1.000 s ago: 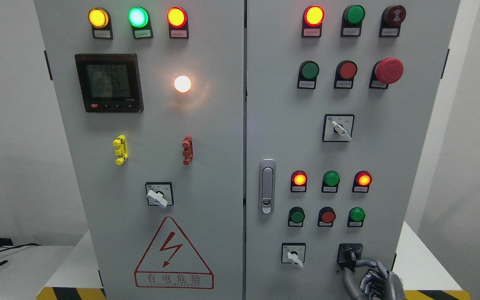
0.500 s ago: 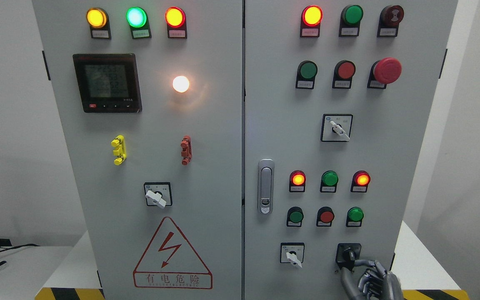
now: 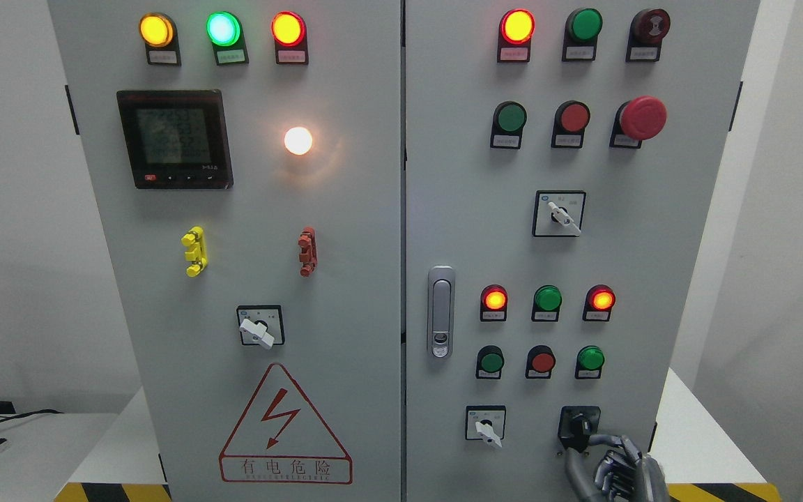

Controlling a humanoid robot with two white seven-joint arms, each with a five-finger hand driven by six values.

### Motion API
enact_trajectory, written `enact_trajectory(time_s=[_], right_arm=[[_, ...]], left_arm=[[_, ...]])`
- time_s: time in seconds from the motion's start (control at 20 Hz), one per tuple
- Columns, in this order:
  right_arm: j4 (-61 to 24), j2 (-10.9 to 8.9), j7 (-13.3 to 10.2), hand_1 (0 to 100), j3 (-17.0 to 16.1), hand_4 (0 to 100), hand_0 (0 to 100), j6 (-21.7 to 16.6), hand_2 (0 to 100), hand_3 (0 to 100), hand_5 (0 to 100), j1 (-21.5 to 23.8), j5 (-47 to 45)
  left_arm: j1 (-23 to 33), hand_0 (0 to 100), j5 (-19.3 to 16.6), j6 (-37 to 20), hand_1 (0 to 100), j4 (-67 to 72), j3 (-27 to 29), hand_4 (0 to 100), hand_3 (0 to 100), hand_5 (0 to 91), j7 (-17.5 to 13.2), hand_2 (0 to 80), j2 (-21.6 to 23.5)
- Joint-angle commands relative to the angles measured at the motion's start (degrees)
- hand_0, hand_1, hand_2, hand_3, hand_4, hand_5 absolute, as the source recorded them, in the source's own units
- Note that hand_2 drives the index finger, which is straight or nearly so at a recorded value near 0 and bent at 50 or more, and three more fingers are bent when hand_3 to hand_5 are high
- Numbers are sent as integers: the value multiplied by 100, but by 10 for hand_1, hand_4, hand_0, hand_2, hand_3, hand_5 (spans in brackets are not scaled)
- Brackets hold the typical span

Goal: Trip black knob to open circuit
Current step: 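Twist the black knob with the right hand to its other position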

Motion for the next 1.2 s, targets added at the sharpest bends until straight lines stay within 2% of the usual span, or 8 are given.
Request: enact_trajectory(time_s=[0.0, 1.15], right_arm=[[8, 14, 15, 733, 37, 1000, 377, 2, 478, 935, 1000, -4, -1], [0, 32, 15, 732, 143, 1000, 382, 2, 486, 946, 1000, -65, -273]], left_arm=[[0, 120, 26, 0, 389, 0, 0, 0, 0, 0, 2, 0, 5], [0, 120, 26, 0, 389, 0, 0, 0, 0, 0, 2, 0, -3]])
